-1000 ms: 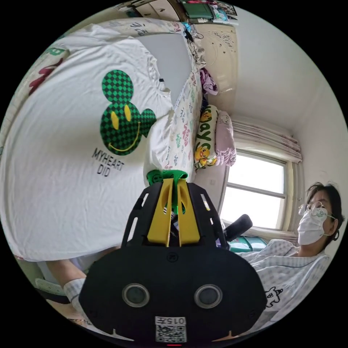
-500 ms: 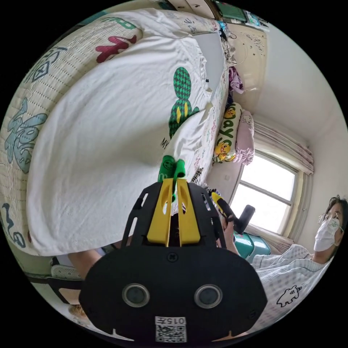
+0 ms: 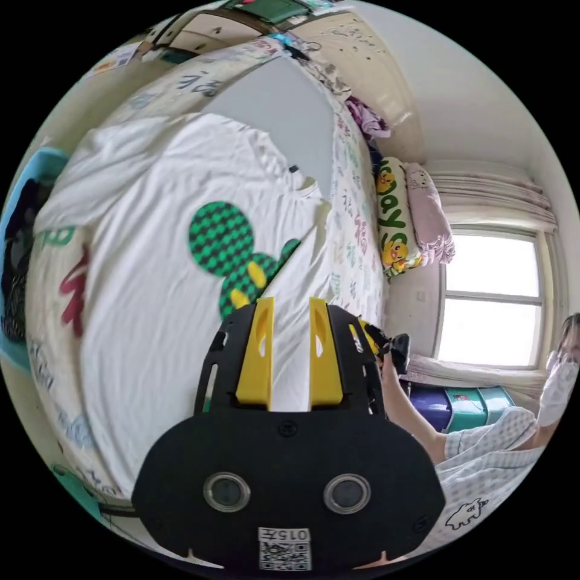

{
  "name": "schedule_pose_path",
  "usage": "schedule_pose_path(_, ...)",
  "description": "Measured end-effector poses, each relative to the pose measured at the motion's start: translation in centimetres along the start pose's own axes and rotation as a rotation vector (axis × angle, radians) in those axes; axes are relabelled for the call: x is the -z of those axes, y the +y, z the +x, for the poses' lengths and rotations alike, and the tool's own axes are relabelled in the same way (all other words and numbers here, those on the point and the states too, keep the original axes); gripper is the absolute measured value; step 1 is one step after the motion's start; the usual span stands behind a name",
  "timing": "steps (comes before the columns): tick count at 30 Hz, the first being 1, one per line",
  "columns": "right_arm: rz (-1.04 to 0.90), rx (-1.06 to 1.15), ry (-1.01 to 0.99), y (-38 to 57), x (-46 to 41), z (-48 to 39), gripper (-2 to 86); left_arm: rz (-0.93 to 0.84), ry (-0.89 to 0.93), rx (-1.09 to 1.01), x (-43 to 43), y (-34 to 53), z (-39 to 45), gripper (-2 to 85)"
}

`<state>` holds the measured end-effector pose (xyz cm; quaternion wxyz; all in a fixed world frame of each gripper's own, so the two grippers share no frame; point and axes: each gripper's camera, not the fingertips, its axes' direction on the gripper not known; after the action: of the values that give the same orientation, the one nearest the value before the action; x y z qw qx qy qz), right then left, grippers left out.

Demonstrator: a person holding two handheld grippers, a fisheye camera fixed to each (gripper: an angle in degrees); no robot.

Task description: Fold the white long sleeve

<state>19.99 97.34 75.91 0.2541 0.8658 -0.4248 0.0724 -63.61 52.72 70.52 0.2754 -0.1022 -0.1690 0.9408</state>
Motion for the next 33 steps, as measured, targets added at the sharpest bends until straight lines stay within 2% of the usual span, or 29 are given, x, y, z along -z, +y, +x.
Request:
schedule_pose_path(6, -0.047, -0.122, -0.113, -5.5, -3.1, 7.9, 10.2, -0.048, -0.022, -0.125, -13.2, -13.4, 8.7, 11.1)
schedule_pose_path(8, -0.06, -0.152, -0.166, -6.8, -4.1, 10.3, 9.7, -0.082, -0.082, -0.172, -17.7, -16.8, 11.4, 11.6)
schedule_pose_path(14, -0.053, -0.2, -0.13, -8.1, -4.0, 14.7, 3.0, -0.084, -0.268, -0.23, -24.8, -20.6, 16.3, 8.7)
schedule_pose_path(17, -0.037, -0.203, -0.162, -7.8, -3.1, 16.9, 1.6, -0.097, -0.314, -0.266, -26.6, -21.8, 18.1, 1.4)
schedule_pose_path(20, -0.018, -0.189, -0.173, -7.5, -2.0, 18.8, 1.2, -0.118, -0.331, -0.342, -28.1, -22.9, 20.2, 0.1)
schedule_pose_path(24, -0.005, -0.177, -0.173, -7.2, -1.5, 20.8, 1.2, -0.149, -0.395, -0.406, -30.3, -23.6, 21.7, 0.1)
schedule_pose_path(28, -0.001, -0.175, -0.174, -6.6, -1.8, 22.6, 2.3, -0.116, -0.342, -0.359, -30.8, -24.0, 20.9, 2.3)
schedule_pose_path(33, -0.014, -0.18, -0.23, -5.1, -1.0, 23.8, 5.6, -0.093, -0.324, -0.366, -26.7, -22.2, 20.1, 5.6)
